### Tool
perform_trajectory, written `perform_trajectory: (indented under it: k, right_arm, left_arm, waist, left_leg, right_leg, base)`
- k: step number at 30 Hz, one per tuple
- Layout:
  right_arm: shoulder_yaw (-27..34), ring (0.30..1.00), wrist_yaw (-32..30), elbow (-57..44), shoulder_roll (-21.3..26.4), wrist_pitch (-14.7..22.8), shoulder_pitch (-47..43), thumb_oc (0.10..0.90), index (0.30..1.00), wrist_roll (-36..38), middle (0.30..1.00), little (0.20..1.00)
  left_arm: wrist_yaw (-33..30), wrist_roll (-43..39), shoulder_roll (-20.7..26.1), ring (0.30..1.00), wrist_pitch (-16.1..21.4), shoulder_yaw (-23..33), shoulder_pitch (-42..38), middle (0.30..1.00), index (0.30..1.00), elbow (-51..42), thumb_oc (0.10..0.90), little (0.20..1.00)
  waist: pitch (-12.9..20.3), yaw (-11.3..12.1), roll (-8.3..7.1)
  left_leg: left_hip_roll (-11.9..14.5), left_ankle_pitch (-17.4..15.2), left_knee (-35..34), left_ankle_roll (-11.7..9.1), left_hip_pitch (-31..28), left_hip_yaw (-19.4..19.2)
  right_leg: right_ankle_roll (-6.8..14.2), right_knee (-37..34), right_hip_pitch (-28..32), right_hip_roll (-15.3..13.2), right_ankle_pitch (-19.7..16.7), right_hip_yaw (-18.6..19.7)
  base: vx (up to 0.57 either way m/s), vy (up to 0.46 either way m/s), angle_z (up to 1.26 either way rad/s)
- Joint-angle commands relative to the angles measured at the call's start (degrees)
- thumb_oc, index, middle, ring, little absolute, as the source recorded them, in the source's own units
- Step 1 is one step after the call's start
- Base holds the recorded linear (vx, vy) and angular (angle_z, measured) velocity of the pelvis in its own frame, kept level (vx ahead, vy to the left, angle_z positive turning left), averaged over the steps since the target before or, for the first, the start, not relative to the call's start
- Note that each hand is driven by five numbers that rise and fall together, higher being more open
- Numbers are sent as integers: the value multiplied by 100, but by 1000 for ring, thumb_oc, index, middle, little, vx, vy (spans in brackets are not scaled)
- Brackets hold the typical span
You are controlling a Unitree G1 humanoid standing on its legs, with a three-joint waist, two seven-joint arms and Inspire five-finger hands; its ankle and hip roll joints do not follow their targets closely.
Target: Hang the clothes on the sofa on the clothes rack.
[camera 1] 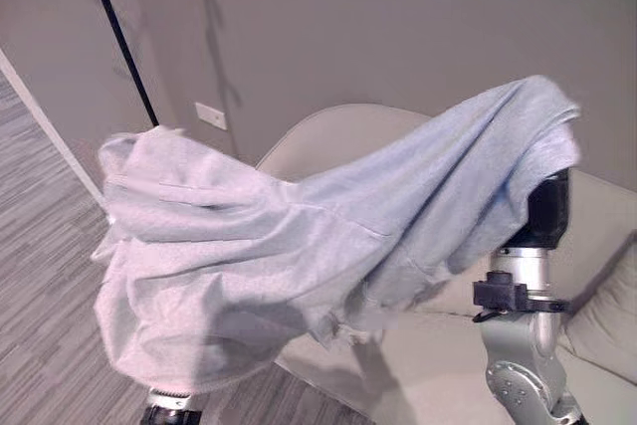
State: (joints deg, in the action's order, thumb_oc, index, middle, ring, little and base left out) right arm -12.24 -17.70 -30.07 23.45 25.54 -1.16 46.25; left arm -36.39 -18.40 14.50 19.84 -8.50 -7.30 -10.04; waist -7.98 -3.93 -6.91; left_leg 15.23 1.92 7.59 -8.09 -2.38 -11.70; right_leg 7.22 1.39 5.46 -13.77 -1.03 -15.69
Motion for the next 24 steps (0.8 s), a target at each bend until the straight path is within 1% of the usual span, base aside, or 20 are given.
perform_trajectory:
  k: [1, 3, 4, 5, 6, 8, 9, 10, 11, 12, 13, 15, 17, 18, 19, 20, 21, 22, 23, 24]
  right_arm:
    - [230, 300, 0, -452, 121, 476, -408, 400, 300, -316, 300, 300]
    - [379, 300, -59, -569, 72, 476, -289, 400, 300, -489, 300, 300]
    - [477, 300, -140, -583, 17, 436, -241, 400, 300, -662, 300, 300]
    - [508, 300, -148, -573, -58, 388, -204, 400, 300, -771, 300, 300]
    - [481, 300, -117, -528, -160, 390, -204, 400, 300, -804, 300, 300]
    - [401, 300, -112, -460, -304, 457, -324, 400, 300, -773, 300, 300]
    - [354, 300, -127, -430, -391, 490, -402, 400, 300, -799, 300, 300]
    - [339, 300, -158, -435, -470, 570, -390, 400, 300, -795, 300, 300]
    - [336, 300, -160, -435, -467, 572, -388, 400, 300, -797, 300, 300]
    - [260, 300, -142, -407, -509, 612, -332, 400, 300, -734, 300, 300]
    - [158, 300, -114, -370, -428, 681, -298, 400, 300, -621, 300, 300]
    - [201, 300, -41, -435, -254, 668, -228, 400, 300, -580, 300, 300]
    - [287, 300, 20, -538, -96, 618, -61, 400, 300, -637, 300, 300]
    - [289, 300, 19, -543, -94, 616, -53, 400, 300, -637, 300, 300]
    - [254, 300, 92, -528, 5, 598, 23, 400, 300, -640, 300, 300]
    - [213, 300, 100, -519, 49, 589, 32, 400, 300, -649, 300, 300]
    - [212, 300, 100, -519, 49, 590, 33, 400, 300, -649, 300, 300]
    - [230, 300, 112, -557, 14, 614, 106, 400, 300, -640, 300, 300]
    - [231, 300, 113, -560, 9, 614, 111, 400, 300, -640, 300, 300]
    - [222, 300, 149, -566, -21, 607, 117, 400, 300, -625, 300, 300]
  left_arm:
    - [-78, 729, 221, 300, 619, -81, -785, 300, 300, -490, 400, 300]
    - [-8, 704, 251, 300, 678, -293, -991, 300, 300, -367, 400, 300]
    - [1, 687, 275, 300, 641, -364, -1083, 300, 300, -332, 400, 300]
    - [-22, 749, 321, 300, 636, -411, -1120, 300, 300, -304, 400, 300]
    - [-91, 885, 415, 300, 632, -416, -1170, 300, 300, -225, 400, 300]
    - [-250, 1019, 542, 300, 717, -343, -1170, 300, 300, -266, 400, 300]
    - [-371, 1145, 598, 300, 735, -298, -1129, 300, 300, -299, 400, 300]
    - [-476, 1234, 609, 300, 771, -258, -1120, 300, 300, -303, 400, 300]
    - [-484, 1242, 606, 300, 773, -260, -1118, 300, 300, -302, 400, 300]
    - [-556, 1312, 596, 300, 776, -303, -1089, 300, 300, -304, 400, 300]
    - [-588, 1393, 549, 300, 778, -369, -1051, 300, 300, -254, 400, 300]
    - [-505, 1383, 519, 300, 773, -404, -946, 300, 300, -280, 400, 300]
    - [-316, 1189, 466, 300, 720, -489, -874, 300, 300, -229, 400, 300]
    - [-312, 1185, 464, 300, 720, -490, -870, 300, 300, -230, 400, 300]
    - [-95, 1064, 396, 300, 652, -556, -820, 300, 300, -162, 400, 300]
    - [10, 1008, 338, 300, 649, -587, -816, 300, 300, -111, 400, 300]
    - [13, 1006, 338, 300, 650, -587, -816, 300, 300, -110, 400, 300]
    - [179, 987, 317, 300, 608, -584, -730, 300, 300, -158, 400, 300]
    - [183, 984, 321, 300, 604, -584, -725, 300, 300, -164, 400, 300]
    - [314, 887, 316, 300, 646, -559, -624, 300, 300, -197, 400, 300]
  waist:
    - [761, 6, 381]
    - [754, -66, 354]
    - [734, -82, 326]
    - [692, -77, 272]
    - [661, -73, 193]
    - [553, -4, 169]
    - [491, 31, 236]
    - [477, 51, 345]
    - [472, 51, 357]
    - [465, -13, 395]
    - [435, -104, 375]
    - [449, -143, 416]
    - [501, -210, 364]
    - [506, -206, 363]
    - [555, -234, 284]
    - [596, -235, 200]
    - [591, -234, 199]
    - [661, -181, 91]
    - [657, -180, 85]
    - [682, -109, 55]
  left_leg:
    - [693, -158, -112, 5, -366, 233]
    - [433, -706, -182, -9, -256, 111]
    - [275, -843, -161, 37, -181, 98]
    - [65, -978, -111, 159, -94, 92]
    - [-190, -1049, -97, 280, -12, 15]
    - [-531, -1097, -255, 466, -3, -164]
    - [-617, -1092, -368, 536, -53, -323]
    - [-630, -1097, -512, 547, -141, -371]
    - [-617, -1091, -533, 540, -161, -373]
    - [-732, -968, -848, 588, -284, -470]
    - [-955, -674, -1193, 716, -309, -503]
    - [-1000, -596, -1259, 744, -253, -493]
    - [-1134, -540, -1259, 760, -183, -404]
    - [-1135, -544, -1259, 757, -185, -406]
    - [-1286, -539, -1259, 773, -160, -360]
    - [-1375, -581, -1259, 774, -183, -358]
    - [-1375, -583, -1259, 773, -191, -359]
    - [-1522, -658, -1259, 791, -219, -296]
    - [-1522, -646, -1259, 790, -222, -296]
    - [-1551, -652, -1259, 770, -233, -257]
  right_leg:
    - [131, -219, -65, -10, 186, -43]
    - [296, -204, -104, -303, -20, -47]
    - [388, -212, -134, -489, -311, -52]
    - [482, -211, -184, -678, -695, -35]
    - [578, -235, -279, -922, -1260, -2]
    - [686, -270, -535, -1227, -2003, -148]
    - [751, -282, -687, -1313, -2376, -352]
    - [754, -303, -707, -1212, -2178, -466]
    - [751, -294, -698, -1198, -2165, -470]
    - [702, -193, -789, -1047, -2002, -425]
    - [470, -22, -991, -516, -1438, -104]
    - [245, 337, -1133, 126, -662, 202]
    - [0, 772, -1192, 837, 21, 500]
    - [-3, 805, -1207, 834, 45, 503]
    - [-94, 1111, -1260, 1264, 329, 649]
    - [-190, 1080, -1178, 1398, 413, 679]
    - [-191, 1079, -1170, 1398, 415, 680]
    - [-351, 640, -798, 1467, 501, 773]
    - [-356, 601, -776, 1470, 476, 772]
    - [-346, 326, -668, 1529, 438, 942]
  base:
    - [90, 801, 12]
    - [30, 603, 57]
    - [5, 604, 76]
    - [-12, 632, 55]
    - [-40, 627, 42]
    - [-84, 605, 7]
    - [-60, 541, -23]
    - [-12, 369, -47]
    - [2, 351, -65]
    - [-100, 457, -66]
    - [-116, 547, -25]
    - [-79, 323, 19]
    - [-7, 148, 19]
    - [11, 126, 11]
    - [24, 86, 21]
    - [22, 88, 19]
    - [68, 5, 25]
    - [47, -13, 18]
    - [85, -38, 9]
    - [64, -55, 2]
